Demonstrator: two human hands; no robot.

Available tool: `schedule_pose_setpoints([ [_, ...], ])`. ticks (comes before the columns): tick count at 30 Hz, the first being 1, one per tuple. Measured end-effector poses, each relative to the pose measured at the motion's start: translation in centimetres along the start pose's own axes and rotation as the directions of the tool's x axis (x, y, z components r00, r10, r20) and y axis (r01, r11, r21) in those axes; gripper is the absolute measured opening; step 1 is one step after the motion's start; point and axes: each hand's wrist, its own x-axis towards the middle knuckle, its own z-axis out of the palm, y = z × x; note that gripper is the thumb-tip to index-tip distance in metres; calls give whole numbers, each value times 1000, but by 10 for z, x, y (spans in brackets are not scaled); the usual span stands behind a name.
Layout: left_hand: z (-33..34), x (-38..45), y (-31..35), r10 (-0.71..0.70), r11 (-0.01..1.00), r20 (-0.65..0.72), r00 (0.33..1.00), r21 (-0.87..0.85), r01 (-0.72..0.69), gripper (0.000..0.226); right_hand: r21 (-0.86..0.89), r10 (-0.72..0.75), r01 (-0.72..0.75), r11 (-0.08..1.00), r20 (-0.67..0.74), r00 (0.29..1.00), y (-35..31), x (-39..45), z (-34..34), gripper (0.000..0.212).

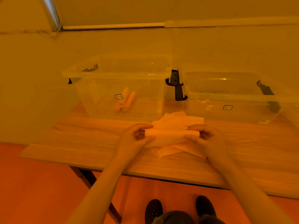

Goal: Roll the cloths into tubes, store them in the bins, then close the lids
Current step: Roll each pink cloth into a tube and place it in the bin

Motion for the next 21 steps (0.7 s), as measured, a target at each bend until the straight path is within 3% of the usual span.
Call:
schedule_pose_setpoints([
  [8,15,10,-6,82,996,-142,986,-4,-84,31,201,35,-19,979,-74,997,5,-6,-8,33],
  [12,16,6,-7,196,969,-154,968,183,-167,16,169,16,-2,986,-80,997,6,-9,-8,23],
  [14,17,2,-5,233,950,-125,964,240,-199,19,141,19,-6,990,-90,996,6,-8,-8,20],
  [18,16,-1,-4,149,977,-80,986,167,-134,40,115,66,-57,992,-69,995,4,-7,-6,28],
  [21,16,-1,-4,126,971,-74,989,214,-108,33,99,71,-64,993,-66,995,3,-7,-4,31],
])
